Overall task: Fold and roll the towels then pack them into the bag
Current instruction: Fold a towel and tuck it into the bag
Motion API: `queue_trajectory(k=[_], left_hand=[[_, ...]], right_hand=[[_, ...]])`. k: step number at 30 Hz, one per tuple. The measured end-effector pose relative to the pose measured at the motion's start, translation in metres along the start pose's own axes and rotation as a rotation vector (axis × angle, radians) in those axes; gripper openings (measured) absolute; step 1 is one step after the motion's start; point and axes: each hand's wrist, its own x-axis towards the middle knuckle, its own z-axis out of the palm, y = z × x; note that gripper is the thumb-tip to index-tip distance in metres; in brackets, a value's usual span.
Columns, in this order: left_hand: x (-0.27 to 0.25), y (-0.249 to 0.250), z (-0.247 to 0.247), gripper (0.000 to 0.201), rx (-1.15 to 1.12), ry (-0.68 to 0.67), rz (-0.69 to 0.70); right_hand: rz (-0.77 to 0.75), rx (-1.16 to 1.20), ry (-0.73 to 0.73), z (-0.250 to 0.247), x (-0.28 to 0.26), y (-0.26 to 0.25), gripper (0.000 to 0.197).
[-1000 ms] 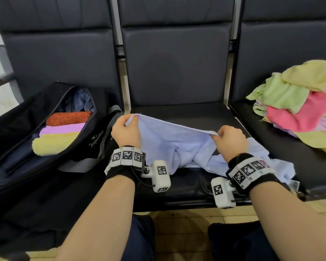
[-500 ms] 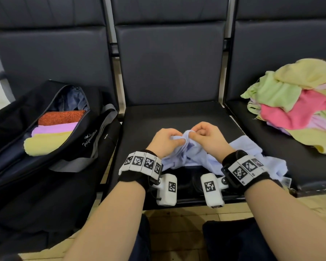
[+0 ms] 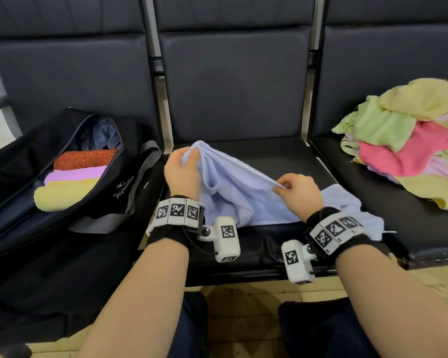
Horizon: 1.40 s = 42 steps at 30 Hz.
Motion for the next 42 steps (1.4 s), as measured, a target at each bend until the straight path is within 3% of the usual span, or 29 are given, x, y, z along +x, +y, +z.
queue_trajectory(k=[4,8,10,12,14,16,18,21,25,28,32,37,42], left_hand=[[0.013,-0.002,-0.009,0.009,0.009,0.206,-0.019],[0.011,-0.006,-0.008,0.027,0.049,0.203,0.041],[0.006,-0.007,-0.003,0.037,0.040,0.068,0.055],[0.000,-0.005,0.003,0.037,0.143,-0.161,0.076],[-0.006,-0.004,0.007,0.042,0.279,-0.438,0.089],[-0.013,-0.005,0.012,0.052,0.351,-0.675,0.063],[-0.019,-0.007,0.014,0.056,0.406,-0.830,0.039],[-0.023,-0.010,0.016,0.033,0.490,-0.942,0.046],[-0.024,-0.008,0.017,0.006,0.463,-0.827,0.065],[-0.017,-0.003,0.014,0.006,0.355,-0.628,0.110],[-0.009,0.001,0.008,0.008,0.151,-0.356,0.040],[-0.006,0.000,0.008,0.008,0.068,-0.204,0.053],[-0.006,-0.004,0.010,0.016,0.146,-0.098,0.129]], right_hand=[[-0.092,-0.023,0.184,-0.001,0.001,-0.002,0.008],[-0.239,-0.012,0.474,-0.004,0.003,-0.014,0.010],[-0.293,0.034,0.534,-0.010,0.002,-0.024,0.017],[-0.267,0.160,0.346,-0.011,0.000,-0.031,0.018],[-0.144,0.297,0.135,-0.009,-0.005,-0.035,0.013],[-0.073,0.390,0.058,-0.008,-0.008,-0.037,0.007],[-0.066,0.469,-0.008,-0.008,-0.010,-0.039,0.005],[-0.072,0.538,-0.034,-0.011,-0.009,-0.040,0.009],[-0.120,0.511,-0.035,-0.011,-0.008,-0.035,0.008],[-0.147,0.469,-0.092,-0.007,-0.006,-0.028,0.007],[-0.155,0.296,-0.136,-0.001,-0.006,-0.018,0.006],[-0.060,0.175,-0.083,0.003,-0.004,-0.014,0.006],[0.000,0.459,0.029,-0.003,-0.002,-0.022,0.002]])
